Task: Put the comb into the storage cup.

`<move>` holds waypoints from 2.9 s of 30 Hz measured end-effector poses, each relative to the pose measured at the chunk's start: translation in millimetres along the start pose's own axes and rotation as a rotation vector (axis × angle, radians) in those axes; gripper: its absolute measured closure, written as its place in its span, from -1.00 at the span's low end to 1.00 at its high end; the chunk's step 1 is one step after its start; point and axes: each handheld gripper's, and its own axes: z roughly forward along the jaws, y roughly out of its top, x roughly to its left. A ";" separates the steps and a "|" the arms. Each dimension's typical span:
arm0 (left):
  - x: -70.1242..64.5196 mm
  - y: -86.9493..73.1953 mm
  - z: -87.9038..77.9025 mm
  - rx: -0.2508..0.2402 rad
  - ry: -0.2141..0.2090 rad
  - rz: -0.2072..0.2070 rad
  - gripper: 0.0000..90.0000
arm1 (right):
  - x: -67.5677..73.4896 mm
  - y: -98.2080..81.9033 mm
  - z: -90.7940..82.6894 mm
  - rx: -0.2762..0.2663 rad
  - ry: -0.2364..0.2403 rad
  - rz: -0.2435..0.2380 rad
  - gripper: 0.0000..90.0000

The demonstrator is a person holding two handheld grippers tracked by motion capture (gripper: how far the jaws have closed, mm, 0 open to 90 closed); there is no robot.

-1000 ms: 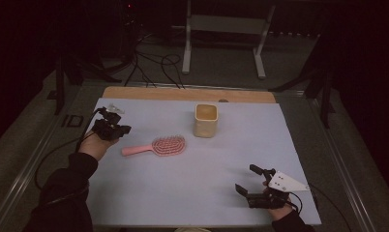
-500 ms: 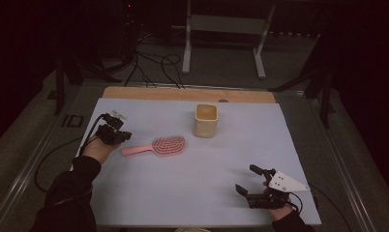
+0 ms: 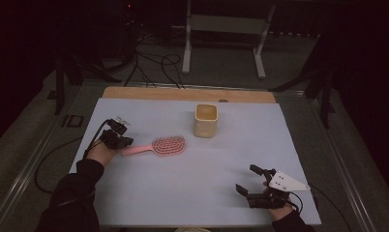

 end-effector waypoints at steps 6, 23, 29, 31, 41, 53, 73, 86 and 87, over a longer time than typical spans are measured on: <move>-0.1 -2.1 3.9 0.016 0.007 0.013 1.00 | 0.2 -0.1 0.4 0.005 0.001 0.000 -0.73; -14.9 -7.6 -1.6 0.033 0.023 0.067 1.00 | -1.4 0.3 -1.3 0.000 -0.010 0.014 -0.73; -15.7 -11.6 0.1 0.047 0.002 0.062 1.00 | -1.9 0.3 -1.4 0.003 -0.013 0.018 -0.73; -17.3 -12.7 -0.2 0.053 -0.007 0.061 1.00 | -2.2 0.2 -1.5 0.002 -0.013 0.020 -0.73; -28.9 -18.9 -8.9 0.058 -0.019 0.092 1.00 | -1.8 0.4 -1.6 0.002 -0.013 0.021 -0.73; -47.2 -28.3 -14.6 0.072 -0.055 0.122 1.00 | -2.6 0.1 -2.5 0.007 -0.023 0.021 -0.73; -65.4 -35.7 -15.3 0.092 -0.091 0.140 1.00 | -1.7 -0.4 -0.9 0.023 -0.026 0.018 -0.73; -57.6 -31.7 -30.9 0.073 -0.073 0.106 1.00 | -2.3 -0.5 -0.9 0.023 -0.029 0.015 -0.73; -57.8 -30.8 -32.7 0.071 -0.074 0.106 1.00 | -2.3 -0.5 -0.9 0.023 -0.030 0.016 -0.73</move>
